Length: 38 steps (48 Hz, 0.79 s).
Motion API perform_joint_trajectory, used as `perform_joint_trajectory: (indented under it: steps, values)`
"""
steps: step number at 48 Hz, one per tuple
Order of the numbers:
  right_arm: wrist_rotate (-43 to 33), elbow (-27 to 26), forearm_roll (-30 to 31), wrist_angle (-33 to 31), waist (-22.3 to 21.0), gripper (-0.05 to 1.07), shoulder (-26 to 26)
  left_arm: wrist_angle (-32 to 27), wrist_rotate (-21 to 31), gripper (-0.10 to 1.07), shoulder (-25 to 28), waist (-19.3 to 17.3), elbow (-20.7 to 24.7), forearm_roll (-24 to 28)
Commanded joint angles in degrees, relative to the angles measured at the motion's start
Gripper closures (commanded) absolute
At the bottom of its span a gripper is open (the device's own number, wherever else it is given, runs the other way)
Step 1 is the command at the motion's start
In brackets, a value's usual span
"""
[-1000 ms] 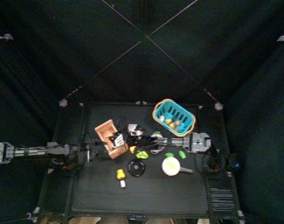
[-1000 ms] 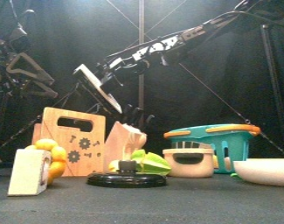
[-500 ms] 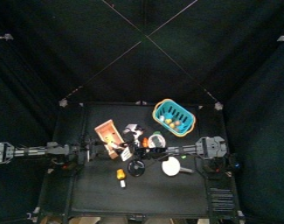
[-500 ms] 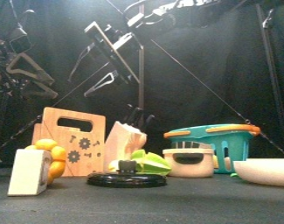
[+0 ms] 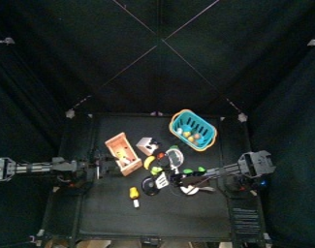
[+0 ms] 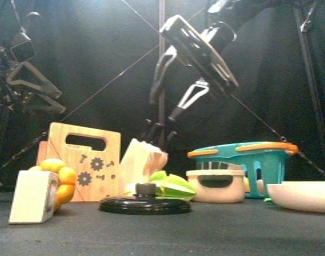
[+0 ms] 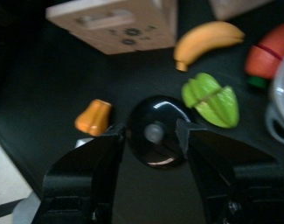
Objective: Grab egg sushi
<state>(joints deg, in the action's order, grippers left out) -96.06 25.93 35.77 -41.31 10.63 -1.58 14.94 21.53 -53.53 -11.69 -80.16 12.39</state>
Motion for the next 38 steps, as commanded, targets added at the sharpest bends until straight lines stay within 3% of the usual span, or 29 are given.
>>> perform_joint_trajectory:
  steps: [1, 14, 22, 28, 38]
  values:
    - [0.1, 0.3, -1.8, -4.0, 1.8, 0.17, -2.9, 0.2, 0.0, 0.10, 0.3, 0.0, 0.5, 0.0]
    - [0.1, 8.3, -12.2, -15.1, 7.6, 0.18, -7.6, 0.2, 0.0, 0.10, 0.4, 0.0, 0.5, 0.0]
    - [0.1, 13.1, -13.2, -15.6, 8.2, 0.18, -7.5, 0.3, 0.0, 0.10, 0.3, 0.0, 0.4, 0.0]
    - [0.1, 15.7, -14.4, -13.4, 8.3, 0.18, -7.3, 0.2, 0.0, 0.10, 0.3, 0.0, 0.4, 0.0]
    - [0.2, 21.1, -12.8, -3.7, 8.1, 0.18, -7.3, 0.2, 0.0, 0.10, 0.3, 0.0, 0.4, 0.0]
